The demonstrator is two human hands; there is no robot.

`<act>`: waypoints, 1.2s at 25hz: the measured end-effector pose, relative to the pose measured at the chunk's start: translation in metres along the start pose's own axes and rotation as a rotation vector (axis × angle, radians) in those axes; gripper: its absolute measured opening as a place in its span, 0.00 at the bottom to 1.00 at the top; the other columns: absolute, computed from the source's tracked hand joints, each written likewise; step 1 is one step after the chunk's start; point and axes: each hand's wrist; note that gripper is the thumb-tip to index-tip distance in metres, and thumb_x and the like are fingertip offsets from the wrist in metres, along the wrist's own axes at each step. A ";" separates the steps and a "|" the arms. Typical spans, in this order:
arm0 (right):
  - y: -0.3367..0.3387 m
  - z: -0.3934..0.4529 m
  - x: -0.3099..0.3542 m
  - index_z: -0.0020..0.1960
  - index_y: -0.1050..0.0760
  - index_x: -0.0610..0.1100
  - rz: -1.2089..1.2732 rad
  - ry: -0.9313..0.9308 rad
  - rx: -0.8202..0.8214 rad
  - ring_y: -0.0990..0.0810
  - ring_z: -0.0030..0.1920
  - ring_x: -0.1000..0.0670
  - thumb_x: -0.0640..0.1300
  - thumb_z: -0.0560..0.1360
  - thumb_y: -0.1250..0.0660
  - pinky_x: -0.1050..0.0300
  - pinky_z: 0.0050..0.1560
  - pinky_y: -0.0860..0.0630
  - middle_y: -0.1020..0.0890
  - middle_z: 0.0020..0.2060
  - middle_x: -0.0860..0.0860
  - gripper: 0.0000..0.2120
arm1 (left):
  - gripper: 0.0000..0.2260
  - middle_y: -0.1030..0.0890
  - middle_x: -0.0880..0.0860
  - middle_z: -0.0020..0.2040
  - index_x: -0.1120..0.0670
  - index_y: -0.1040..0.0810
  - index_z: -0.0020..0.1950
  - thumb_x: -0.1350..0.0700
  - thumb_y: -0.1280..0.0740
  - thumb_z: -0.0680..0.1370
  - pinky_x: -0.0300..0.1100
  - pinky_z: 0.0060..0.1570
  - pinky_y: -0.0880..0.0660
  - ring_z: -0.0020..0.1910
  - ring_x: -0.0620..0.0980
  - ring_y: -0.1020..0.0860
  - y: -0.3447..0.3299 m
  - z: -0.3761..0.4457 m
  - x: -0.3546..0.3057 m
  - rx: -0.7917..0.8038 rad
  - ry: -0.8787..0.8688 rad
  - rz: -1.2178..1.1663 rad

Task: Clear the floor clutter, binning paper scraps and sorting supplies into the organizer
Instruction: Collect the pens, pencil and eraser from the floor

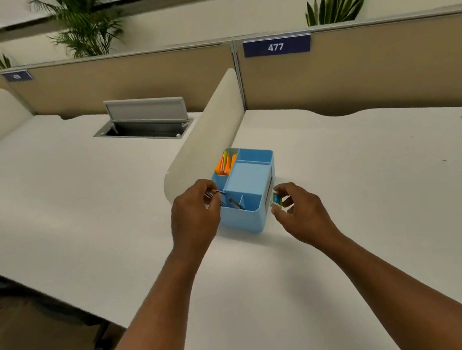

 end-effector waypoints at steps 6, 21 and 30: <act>0.008 0.074 -0.004 0.62 0.29 0.48 0.056 0.078 -0.076 0.24 0.49 0.55 0.49 0.76 0.32 0.65 0.44 0.29 0.21 0.57 0.51 0.15 | 0.05 0.39 0.50 0.76 0.48 0.16 0.50 0.54 0.28 0.74 0.53 0.70 0.42 0.74 0.54 0.43 -0.027 0.041 0.016 0.154 -0.034 0.416; -0.001 0.194 0.001 0.56 0.24 0.46 -0.602 0.108 0.199 0.26 0.45 0.48 0.57 0.76 0.36 0.55 0.41 0.30 0.20 0.51 0.47 0.16 | 0.20 0.53 0.51 0.80 0.47 0.26 0.66 0.56 0.30 0.75 0.53 0.75 0.52 0.78 0.54 0.54 -0.050 0.036 0.022 0.256 0.000 0.480; -0.006 0.130 -0.004 0.65 0.27 0.46 -0.425 0.222 -0.006 0.27 0.61 0.45 0.60 0.77 0.38 0.49 0.56 0.28 0.22 0.62 0.47 0.23 | 0.32 0.46 0.52 0.79 0.50 0.39 0.75 0.60 0.30 0.73 0.50 0.75 0.48 0.77 0.53 0.48 -0.037 0.016 0.023 0.207 -0.008 0.336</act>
Point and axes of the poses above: each hand's wrist, its own z-axis towards the middle knuckle, its own y-axis out of the back of the hand, x = y × z
